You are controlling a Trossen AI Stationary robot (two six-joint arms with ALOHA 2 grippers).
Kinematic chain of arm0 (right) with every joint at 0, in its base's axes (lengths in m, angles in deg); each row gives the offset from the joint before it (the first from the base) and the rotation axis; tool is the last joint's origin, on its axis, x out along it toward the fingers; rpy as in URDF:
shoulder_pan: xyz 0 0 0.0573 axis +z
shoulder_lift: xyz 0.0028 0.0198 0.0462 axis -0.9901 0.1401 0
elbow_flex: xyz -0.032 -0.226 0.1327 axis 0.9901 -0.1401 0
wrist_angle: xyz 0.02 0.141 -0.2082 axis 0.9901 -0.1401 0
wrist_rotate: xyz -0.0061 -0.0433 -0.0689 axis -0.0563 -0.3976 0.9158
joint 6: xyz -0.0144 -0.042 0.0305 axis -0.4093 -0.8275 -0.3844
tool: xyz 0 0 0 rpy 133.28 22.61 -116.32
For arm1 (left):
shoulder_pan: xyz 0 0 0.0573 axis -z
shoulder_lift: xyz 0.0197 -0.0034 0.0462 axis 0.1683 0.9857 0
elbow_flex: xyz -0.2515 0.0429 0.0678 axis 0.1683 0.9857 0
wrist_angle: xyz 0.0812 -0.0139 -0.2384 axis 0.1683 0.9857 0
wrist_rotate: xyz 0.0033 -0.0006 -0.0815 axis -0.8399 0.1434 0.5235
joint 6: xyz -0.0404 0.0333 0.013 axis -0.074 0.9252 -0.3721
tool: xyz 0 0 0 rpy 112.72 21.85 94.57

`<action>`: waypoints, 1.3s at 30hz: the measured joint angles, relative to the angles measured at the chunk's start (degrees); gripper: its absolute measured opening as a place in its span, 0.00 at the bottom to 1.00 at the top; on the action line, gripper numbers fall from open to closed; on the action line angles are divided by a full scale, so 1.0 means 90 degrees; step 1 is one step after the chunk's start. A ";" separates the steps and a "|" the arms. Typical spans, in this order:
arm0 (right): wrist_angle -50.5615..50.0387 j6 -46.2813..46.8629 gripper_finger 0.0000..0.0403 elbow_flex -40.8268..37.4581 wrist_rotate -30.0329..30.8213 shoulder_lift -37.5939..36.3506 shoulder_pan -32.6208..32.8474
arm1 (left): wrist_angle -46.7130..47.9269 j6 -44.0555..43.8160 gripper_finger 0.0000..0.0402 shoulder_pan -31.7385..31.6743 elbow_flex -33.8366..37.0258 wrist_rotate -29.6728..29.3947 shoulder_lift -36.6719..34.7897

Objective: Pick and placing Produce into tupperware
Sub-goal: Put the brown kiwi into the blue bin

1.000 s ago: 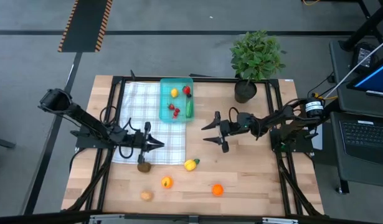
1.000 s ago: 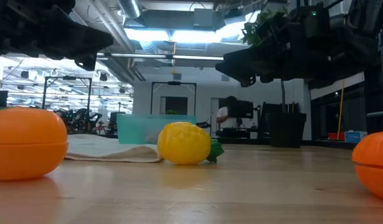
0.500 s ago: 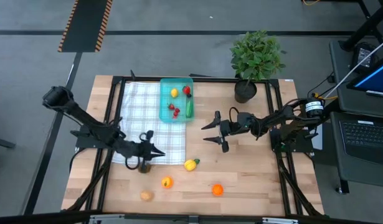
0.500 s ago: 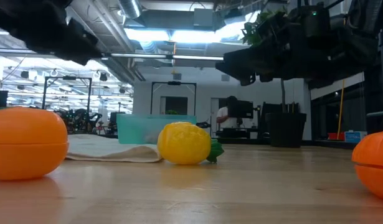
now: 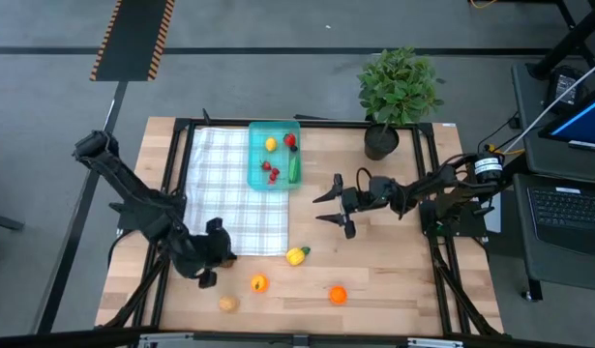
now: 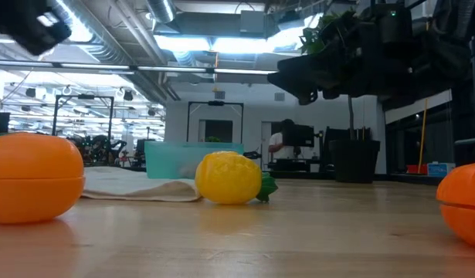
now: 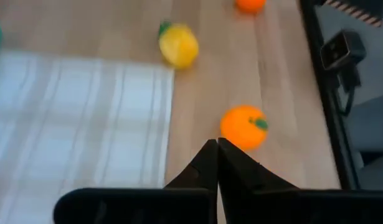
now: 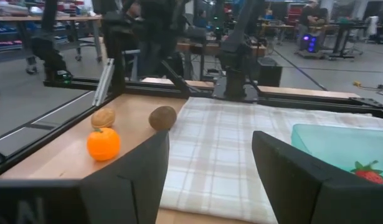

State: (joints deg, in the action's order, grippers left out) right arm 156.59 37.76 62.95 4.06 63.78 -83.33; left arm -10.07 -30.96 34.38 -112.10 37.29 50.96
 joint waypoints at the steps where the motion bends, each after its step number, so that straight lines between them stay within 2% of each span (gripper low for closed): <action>1: -0.0002 -0.0003 0.58 0.0000 0.0094 0.0000 0.0025 | 0.0247 -0.0259 0.00 0.0090 -0.0103 0.0002 0.0134; 5: -0.0005 -0.0025 0.58 0.0001 0.0454 0.0000 0.0104 | 0.1299 -0.1046 0.00 0.0398 -0.0659 0.0071 0.0811; 13: -0.0010 0.0170 0.58 0.0005 0.0498 0.0000 0.0112 | 0.2851 -0.1890 0.00 0.0854 -0.1998 0.0111 0.2007; 17: -0.0010 0.0165 0.58 0.0005 0.0580 0.0000 0.0197 | 0.3475 -0.2217 0.02 0.0896 -0.2261 0.0262 0.2367; 20: -0.0010 0.0167 0.58 0.0005 0.0645 0.0000 0.0284 | 0.3528 -0.2258 0.03 0.0863 -0.2219 0.0498 0.2461; 34: -0.0015 0.0170 0.58 0.0005 0.0787 0.0000 0.0475 | 0.3344 -0.2193 0.10 0.0838 -0.2176 0.0474 0.2470; 39: -0.0016 0.0172 0.58 0.0005 0.0799 0.0000 0.0483 | 0.3346 -0.2215 0.17 0.0738 -0.2173 0.0467 0.2470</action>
State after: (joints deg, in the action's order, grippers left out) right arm 156.45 39.31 63.00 11.25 63.78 -78.98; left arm 20.05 -50.89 41.02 -131.66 41.49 73.20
